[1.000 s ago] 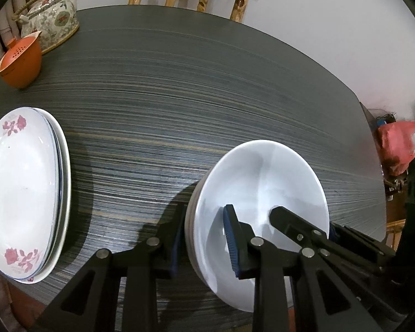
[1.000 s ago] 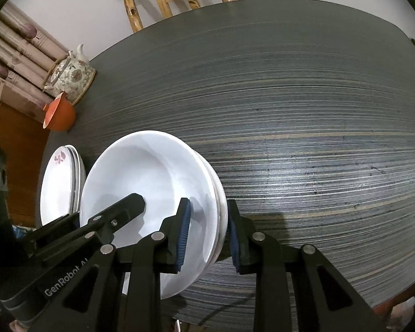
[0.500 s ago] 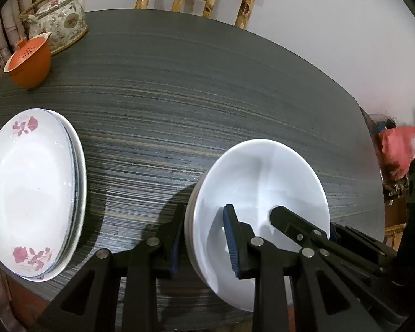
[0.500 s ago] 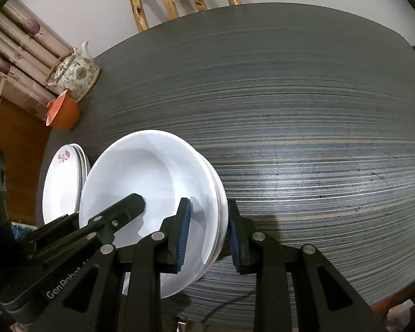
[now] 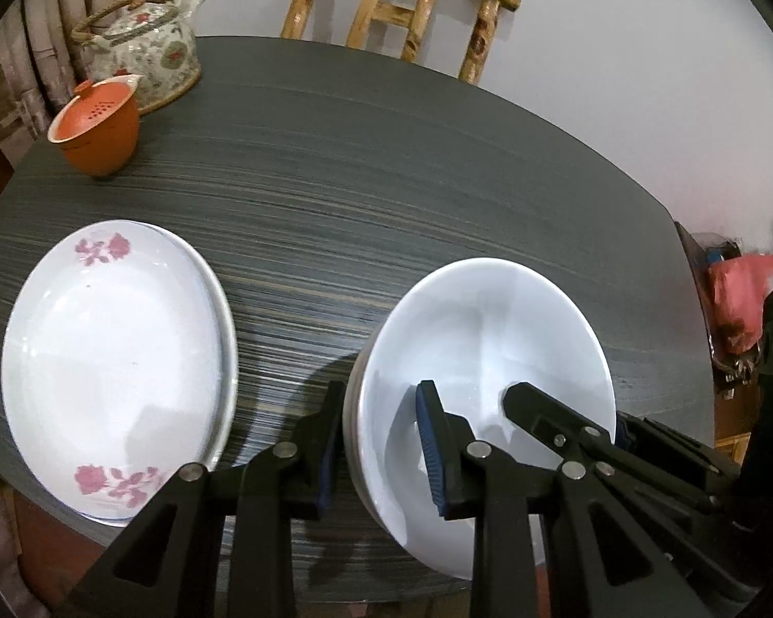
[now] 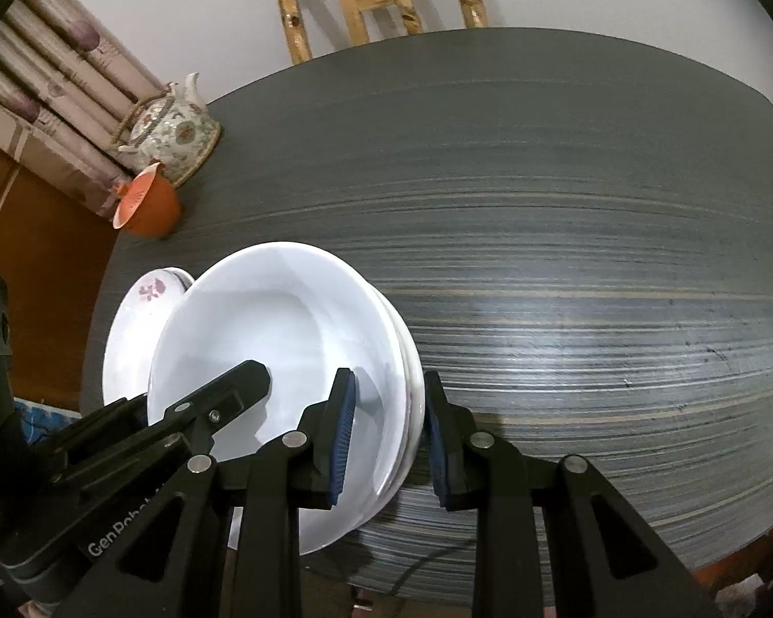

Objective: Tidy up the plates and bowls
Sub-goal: 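Lift the bowl stack and carry it toward the rose plate stack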

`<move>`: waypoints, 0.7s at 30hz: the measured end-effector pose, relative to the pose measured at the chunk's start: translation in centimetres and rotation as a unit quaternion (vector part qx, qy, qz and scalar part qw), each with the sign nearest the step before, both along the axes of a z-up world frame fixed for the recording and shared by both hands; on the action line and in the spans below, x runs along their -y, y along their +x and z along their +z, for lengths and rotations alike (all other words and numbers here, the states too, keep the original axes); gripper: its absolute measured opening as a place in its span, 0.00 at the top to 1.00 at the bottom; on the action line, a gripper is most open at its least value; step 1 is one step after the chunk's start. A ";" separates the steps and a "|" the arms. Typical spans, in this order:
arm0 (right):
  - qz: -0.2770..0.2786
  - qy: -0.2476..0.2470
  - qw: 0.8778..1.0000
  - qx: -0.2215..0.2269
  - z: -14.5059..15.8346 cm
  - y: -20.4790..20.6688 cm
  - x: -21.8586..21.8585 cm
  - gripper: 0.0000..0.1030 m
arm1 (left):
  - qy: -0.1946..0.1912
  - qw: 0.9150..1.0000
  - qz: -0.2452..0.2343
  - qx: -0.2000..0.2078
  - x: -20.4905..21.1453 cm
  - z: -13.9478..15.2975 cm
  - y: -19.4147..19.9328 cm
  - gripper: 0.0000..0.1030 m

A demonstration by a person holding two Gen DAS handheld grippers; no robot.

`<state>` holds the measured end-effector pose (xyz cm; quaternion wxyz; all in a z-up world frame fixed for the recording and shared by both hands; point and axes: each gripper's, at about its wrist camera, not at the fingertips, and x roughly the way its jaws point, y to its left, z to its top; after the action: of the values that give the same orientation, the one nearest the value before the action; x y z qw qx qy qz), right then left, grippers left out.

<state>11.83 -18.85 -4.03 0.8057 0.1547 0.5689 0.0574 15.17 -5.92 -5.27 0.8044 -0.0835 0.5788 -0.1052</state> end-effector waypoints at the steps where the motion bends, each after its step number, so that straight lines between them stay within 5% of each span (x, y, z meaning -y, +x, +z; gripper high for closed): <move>1: 0.002 0.000 1.000 0.001 0.2 0.1 -0.3 0.77 | 0.000 1.000 0.001 0.000 -0.2 0.1 0.0 0.74; 21: 0.036 0.000 0.999 0.011 2.7 1.8 -6.0 0.77 | 0.004 0.999 0.035 0.018 -6.5 3.8 -1.0 0.74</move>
<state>13.65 -12.82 -1.30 0.8093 0.1337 0.5651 0.0886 14.22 0.61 -1.44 0.8183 -0.0983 0.5612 -0.0762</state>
